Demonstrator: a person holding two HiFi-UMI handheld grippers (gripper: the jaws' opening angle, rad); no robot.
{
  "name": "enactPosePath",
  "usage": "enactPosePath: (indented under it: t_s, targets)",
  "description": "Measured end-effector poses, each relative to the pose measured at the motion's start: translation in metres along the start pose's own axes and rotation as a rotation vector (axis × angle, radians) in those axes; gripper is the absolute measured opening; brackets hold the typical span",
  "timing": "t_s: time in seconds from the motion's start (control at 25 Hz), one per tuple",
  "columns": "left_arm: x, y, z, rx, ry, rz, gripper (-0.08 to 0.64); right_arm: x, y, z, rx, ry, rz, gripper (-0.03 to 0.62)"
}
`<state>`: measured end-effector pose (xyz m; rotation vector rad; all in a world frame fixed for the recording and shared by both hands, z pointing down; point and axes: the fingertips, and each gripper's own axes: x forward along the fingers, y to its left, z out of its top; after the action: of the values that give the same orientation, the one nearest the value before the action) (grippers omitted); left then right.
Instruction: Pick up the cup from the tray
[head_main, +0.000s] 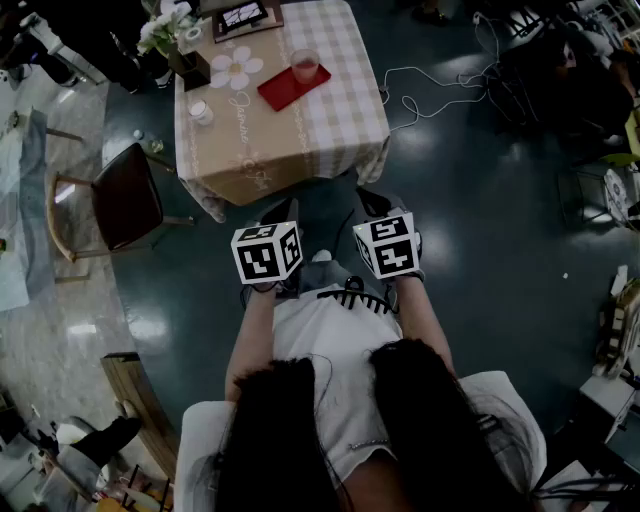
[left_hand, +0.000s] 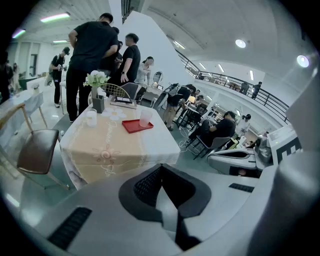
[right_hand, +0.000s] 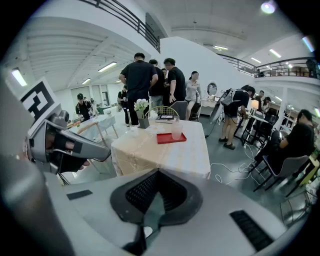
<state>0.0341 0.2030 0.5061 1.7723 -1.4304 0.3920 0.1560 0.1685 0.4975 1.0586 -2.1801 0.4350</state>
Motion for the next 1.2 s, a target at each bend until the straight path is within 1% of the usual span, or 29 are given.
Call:
enactPosePath:
  t_s: [0.44,0.56,0.72,0.84,0.92,0.96,1.0,1.04,1.2]
  targets:
    - [0.000,0.001,0.000,-0.011,-0.004,-0.011,0.008,0.002,-0.004,-0.002,0.057,-0.008,-0.001,0.009]
    - [0.000,0.000,0.000,-0.016,-0.007,-0.012,0.008,0.001,-0.008,-0.002,0.100,-0.017,-0.007,0.009]
    - [-0.002,-0.003,0.001,-0.014,-0.016,-0.016,0.008,-0.002,-0.012,0.005,0.169,-0.064,0.017,0.009]
    - [-0.001,-0.003,0.002,-0.013,-0.017,-0.018,0.008,-0.002,-0.011,0.011,0.179,-0.097,0.051,0.012]
    - [0.001,-0.002,0.004,-0.016,-0.019,-0.018,0.008,-0.001,-0.007,0.015,0.179,-0.115,0.090,0.039]
    - [0.002,-0.002,0.006,-0.018,-0.019,-0.019,0.008,-0.001,-0.006,0.017,0.184,-0.124,0.107,0.087]
    - [0.002,-0.002,0.008,-0.020,-0.021,-0.021,0.008,-0.001,-0.006,0.020,0.193,-0.136,0.116,0.151]
    - [0.004,-0.003,0.011,-0.022,-0.023,-0.023,0.008,0.000,-0.008,0.024,0.203,-0.148,0.118,0.180]
    - [0.013,-0.004,0.019,-0.016,-0.022,-0.032,0.008,0.002,-0.019,0.035,0.238,-0.194,0.113,0.244]
